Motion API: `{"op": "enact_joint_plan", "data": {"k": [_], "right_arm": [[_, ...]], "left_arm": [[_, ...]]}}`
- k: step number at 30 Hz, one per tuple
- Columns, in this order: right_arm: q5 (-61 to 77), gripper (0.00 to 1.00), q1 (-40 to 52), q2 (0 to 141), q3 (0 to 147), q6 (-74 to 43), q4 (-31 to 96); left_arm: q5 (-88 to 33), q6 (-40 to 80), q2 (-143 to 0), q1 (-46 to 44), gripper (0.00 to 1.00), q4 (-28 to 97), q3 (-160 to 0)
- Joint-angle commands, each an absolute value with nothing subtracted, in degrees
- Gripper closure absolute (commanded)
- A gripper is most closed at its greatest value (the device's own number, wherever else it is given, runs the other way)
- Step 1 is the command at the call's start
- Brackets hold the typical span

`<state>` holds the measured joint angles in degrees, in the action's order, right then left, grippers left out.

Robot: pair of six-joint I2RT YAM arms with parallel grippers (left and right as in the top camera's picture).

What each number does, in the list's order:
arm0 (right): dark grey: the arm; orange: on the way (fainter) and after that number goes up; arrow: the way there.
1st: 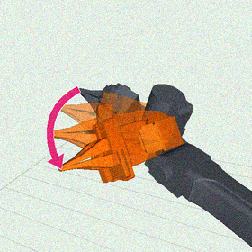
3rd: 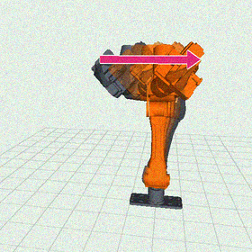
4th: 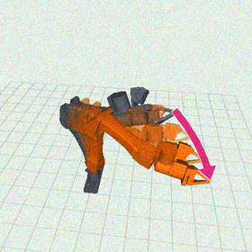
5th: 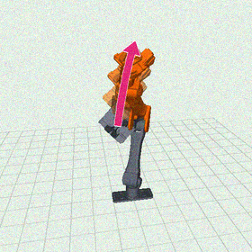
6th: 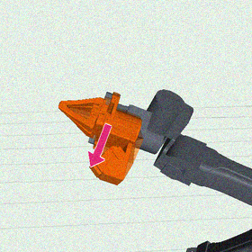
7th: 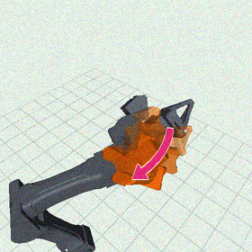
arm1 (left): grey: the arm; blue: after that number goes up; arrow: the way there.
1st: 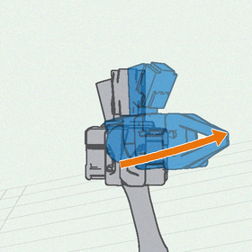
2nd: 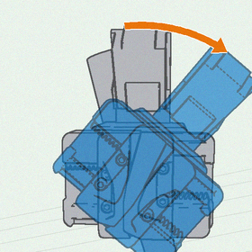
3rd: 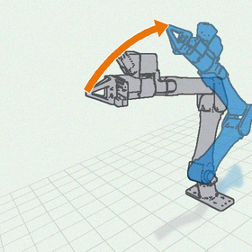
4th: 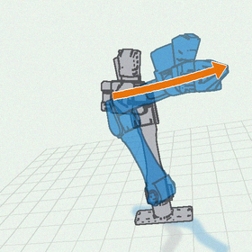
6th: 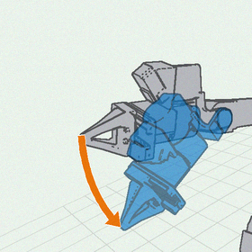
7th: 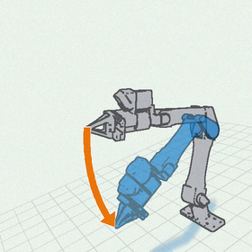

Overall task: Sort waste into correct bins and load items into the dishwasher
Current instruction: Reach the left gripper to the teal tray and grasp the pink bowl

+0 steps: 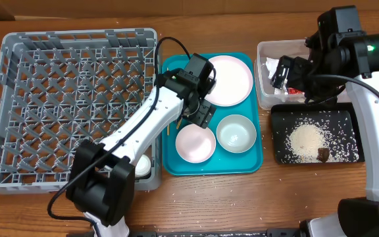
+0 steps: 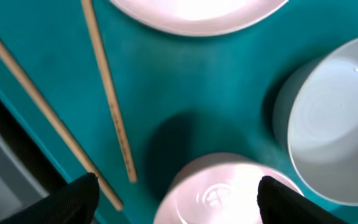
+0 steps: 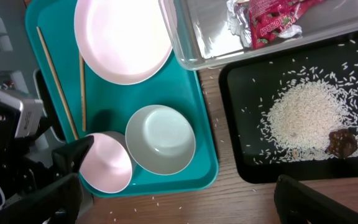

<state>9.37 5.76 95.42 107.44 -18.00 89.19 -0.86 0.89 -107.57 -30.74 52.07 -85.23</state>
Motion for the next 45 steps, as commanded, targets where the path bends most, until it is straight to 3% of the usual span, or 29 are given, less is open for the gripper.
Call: {"op": "enact_joint_plan", "data": {"k": [1, 13, 26, 33, 38, 45], "right_arm": [[8.38, 0.00, 5.93, 95.26, 107.20, -18.02, 88.49], [8.40, 0.00, 5.93, 95.26, 107.20, -18.02, 87.61], [8.40, 0.00, 5.91, 95.26, 107.20, -18.00, 85.34], [8.40, 0.00, 5.93, 95.26, 107.20, -18.00, 85.34], [8.40, 0.00, 5.91, 95.26, 107.20, -18.00, 85.34], [8.40, 0.00, 5.91, 95.26, 107.20, -18.00, 85.34]], "left_arm": [[-2.50, -4.95, -108.33, -30.87, 0.18, 51.09, -85.93], [-8.32, -13.85, -108.33, -30.39, 0.35, 58.59, -85.86], [-7.09, -16.73, -112.31, -27.79, 0.39, 58.04, -85.23], [-9.43, -16.03, -117.01, -27.88, 0.57, 58.13, -85.23], [-9.56, -15.20, -116.99, -27.86, 0.96, 58.02, -85.34], [-8.86, -15.20, -116.90, -27.73, 0.96, 61.67, -87.85]]}}
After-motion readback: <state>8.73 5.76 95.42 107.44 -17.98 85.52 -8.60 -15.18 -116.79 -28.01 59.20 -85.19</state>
